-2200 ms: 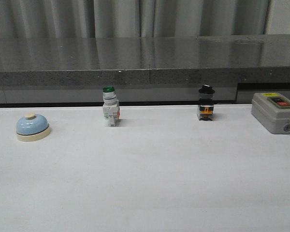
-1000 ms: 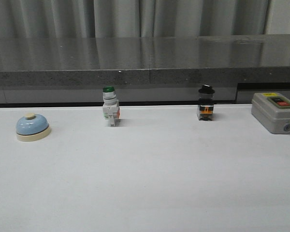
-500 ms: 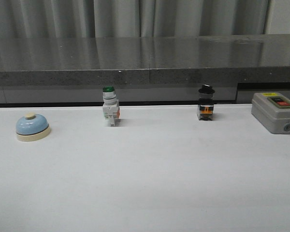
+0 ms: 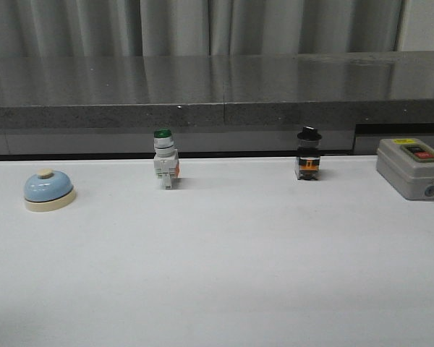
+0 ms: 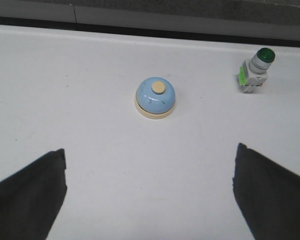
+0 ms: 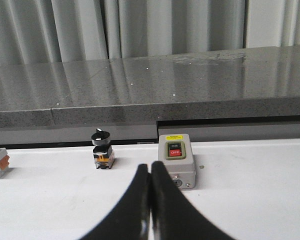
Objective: Place and press bell with both arms
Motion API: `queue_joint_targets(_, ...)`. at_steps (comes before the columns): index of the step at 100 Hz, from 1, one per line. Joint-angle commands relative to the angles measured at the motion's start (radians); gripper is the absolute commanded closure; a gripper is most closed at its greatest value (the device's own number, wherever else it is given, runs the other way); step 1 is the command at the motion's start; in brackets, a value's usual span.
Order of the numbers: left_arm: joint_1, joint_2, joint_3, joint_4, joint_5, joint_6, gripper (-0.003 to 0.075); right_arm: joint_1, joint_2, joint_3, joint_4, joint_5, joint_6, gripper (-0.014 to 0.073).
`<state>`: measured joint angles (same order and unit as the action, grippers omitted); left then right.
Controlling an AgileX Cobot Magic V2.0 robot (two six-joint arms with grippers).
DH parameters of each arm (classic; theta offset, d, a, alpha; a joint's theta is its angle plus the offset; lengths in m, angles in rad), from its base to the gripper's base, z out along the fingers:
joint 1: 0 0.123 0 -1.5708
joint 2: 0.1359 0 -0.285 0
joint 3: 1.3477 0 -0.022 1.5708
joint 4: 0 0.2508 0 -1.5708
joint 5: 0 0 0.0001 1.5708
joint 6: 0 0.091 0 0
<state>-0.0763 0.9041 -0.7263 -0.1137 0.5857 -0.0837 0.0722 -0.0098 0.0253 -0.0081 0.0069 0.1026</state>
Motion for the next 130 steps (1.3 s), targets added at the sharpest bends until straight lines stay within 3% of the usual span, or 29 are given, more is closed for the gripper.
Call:
queue_joint_targets(1, 0.002, -0.004, -0.037, -0.003, -0.044, -0.001, 0.0043, -0.008, -0.02, -0.013, -0.002, -0.082, -0.001, 0.0654)
queue_joint_targets(17, 0.002, -0.004, -0.041, -0.003, -0.044, -0.001, 0.0102, -0.008, -0.02, -0.013, -0.002, -0.082, -0.001, 0.0654)
queue_joint_targets(39, -0.004, 0.089, -0.147, -0.003, 0.023, 0.041, 0.0103, -0.008, -0.02, -0.013, -0.002, -0.082, -0.001, 0.0654)
queue_joint_targets(77, -0.1, 0.445, -0.408, 0.04, 0.039, 0.075, 0.0103, -0.008, -0.02, -0.013, -0.002, -0.081, -0.001, 0.0654)
queue_joint_targets(130, -0.102, 0.884, -0.676, 0.106, 0.037, 0.075, 0.0103, -0.008, -0.02, -0.013, -0.002, -0.081, -0.001, 0.0654)
